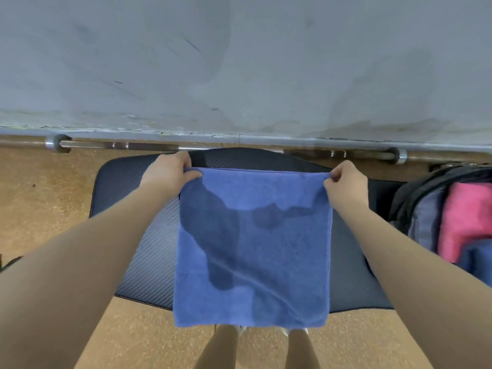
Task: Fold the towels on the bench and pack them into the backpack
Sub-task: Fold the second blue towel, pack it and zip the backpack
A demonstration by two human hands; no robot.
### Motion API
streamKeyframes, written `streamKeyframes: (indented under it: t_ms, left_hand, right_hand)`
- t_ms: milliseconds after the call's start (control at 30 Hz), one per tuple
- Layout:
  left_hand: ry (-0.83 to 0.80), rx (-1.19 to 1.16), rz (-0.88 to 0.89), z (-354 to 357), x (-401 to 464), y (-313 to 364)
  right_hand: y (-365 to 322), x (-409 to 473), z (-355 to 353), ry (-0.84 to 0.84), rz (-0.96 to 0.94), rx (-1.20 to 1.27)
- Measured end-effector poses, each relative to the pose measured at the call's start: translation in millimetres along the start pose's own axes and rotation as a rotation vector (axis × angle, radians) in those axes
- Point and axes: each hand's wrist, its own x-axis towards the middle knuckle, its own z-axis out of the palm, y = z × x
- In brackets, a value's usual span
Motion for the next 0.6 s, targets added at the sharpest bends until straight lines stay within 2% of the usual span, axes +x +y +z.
streamKeyframes:
  t_ms: [100, 167, 233, 333, 433, 500, 600]
  left_hand:
    - [0.143, -0.074, 0.048, -13.3, 9.5, 0.6]
    - [0.295, -0.007, 0.092, -7.6, 9.5, -0.1]
    - [0.386, 0.076, 0.242, 10.9, -4.1, -2.1]
    - [0.382, 0.165, 0.547, 59.8, -41.0, -2.5]
    - [0.259, 0.214, 0.630, 113.7, -85.7, -4.8]
    - [0.230, 0.325, 0.636, 140.1, -109.2, -20.9]
    - [0.230, 0.452, 0.604, 155.3, -127.4, -57.3]
  right_hand:
    - [-20.0, 11.6, -8.7, 0.102, -0.082, 0.068]
    - [-25.4, 13.9, -7.6, 0.128, -0.113, 0.038]
    - [-21.9, 1.6, 3.8, 0.140, -0.180, -0.062]
    - [-2.8, -40.0, 37.7, 0.137, -0.498, -0.270]
    - [26.2, -89.2, 80.7, -0.043, -0.671, -0.416]
    - [50.9, -113.7, 97.5, -0.074, -0.700, -0.520]
    - [93.9, -124.4, 96.2, -0.043, -0.599, -0.587]
